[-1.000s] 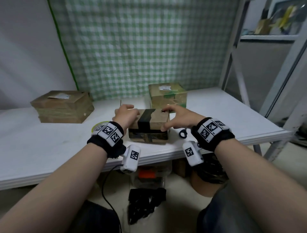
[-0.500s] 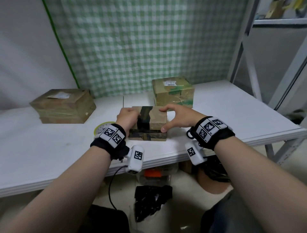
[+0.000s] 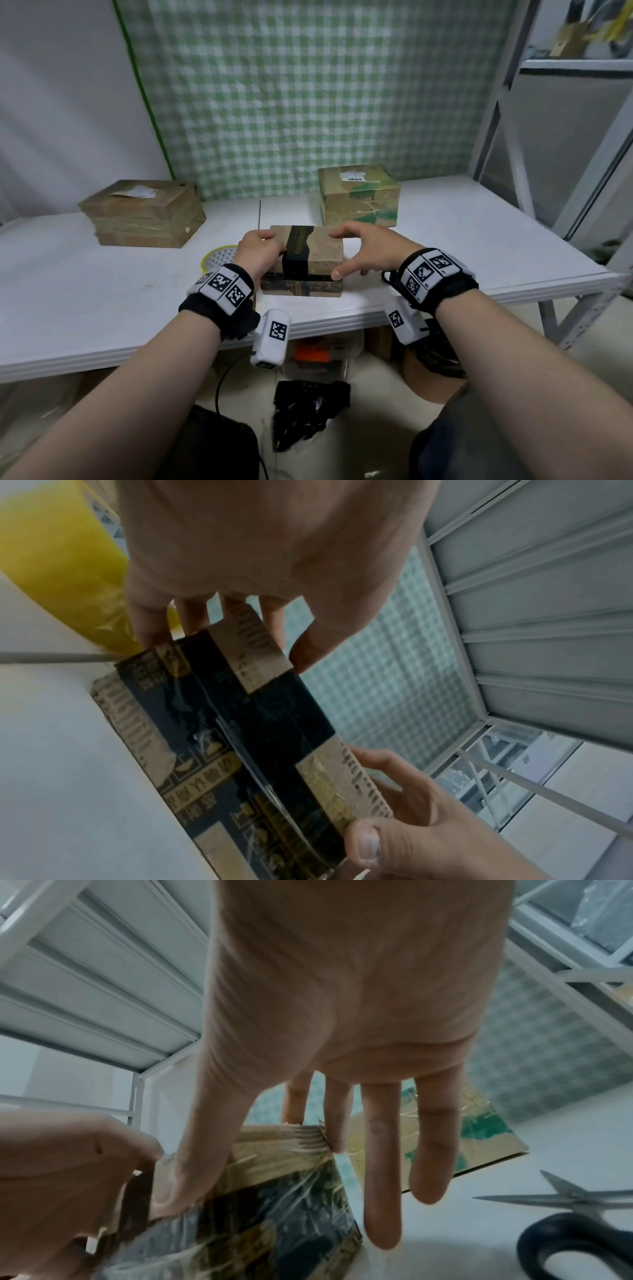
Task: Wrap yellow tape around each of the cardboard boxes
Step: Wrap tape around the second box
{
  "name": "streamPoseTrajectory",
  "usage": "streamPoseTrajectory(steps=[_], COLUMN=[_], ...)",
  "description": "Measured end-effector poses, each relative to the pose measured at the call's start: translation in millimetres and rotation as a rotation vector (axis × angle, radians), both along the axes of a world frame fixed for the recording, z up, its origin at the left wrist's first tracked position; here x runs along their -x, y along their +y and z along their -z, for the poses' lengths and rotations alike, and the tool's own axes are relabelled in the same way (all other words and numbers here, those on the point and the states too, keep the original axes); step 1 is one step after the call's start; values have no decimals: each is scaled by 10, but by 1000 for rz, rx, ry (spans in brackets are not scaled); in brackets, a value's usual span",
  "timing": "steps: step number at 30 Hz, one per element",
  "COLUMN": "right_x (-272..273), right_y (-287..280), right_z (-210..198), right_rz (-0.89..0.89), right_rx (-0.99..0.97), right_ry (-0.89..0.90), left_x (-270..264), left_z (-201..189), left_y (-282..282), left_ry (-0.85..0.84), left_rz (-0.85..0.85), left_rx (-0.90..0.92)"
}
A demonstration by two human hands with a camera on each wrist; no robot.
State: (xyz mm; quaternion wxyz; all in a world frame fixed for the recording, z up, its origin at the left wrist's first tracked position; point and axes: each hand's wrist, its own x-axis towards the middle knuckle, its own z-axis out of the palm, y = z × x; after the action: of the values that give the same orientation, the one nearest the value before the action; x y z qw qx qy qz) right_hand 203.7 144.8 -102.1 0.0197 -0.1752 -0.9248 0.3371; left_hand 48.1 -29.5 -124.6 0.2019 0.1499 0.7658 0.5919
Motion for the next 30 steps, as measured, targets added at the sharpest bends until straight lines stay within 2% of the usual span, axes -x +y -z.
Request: streamPoseTrajectory(steps=[6,10,14,18,21,24,28,30], right_x=[-53,-81,-80,-59,-40,-1,89,156], right_y=[-45,-56,-69,-115,-139,-161,-203,-227], right_z=[22,-11,-16,-26,-18,11,79,127], right_rz=[-43,-8,33,84,125,152,141,140], right_rx=[-41,-66,-41,-25,11,3,-31,-52], right_ry=[19,7,-29,-54,-48,-25,18,56], left_x=[34,184,316,324,346,463,375,240], left_z=[15,13,48,160,158,65,-194,-296], left_y=[-167,-335,-522,-583,-622,-660,-743,-778], left_ry=[147,314,319,425,487,449,332,247], left_rz=[35,7,-44,126,88,53,-59,-54], left_rx=[54,142,387,863,979,780,276,76])
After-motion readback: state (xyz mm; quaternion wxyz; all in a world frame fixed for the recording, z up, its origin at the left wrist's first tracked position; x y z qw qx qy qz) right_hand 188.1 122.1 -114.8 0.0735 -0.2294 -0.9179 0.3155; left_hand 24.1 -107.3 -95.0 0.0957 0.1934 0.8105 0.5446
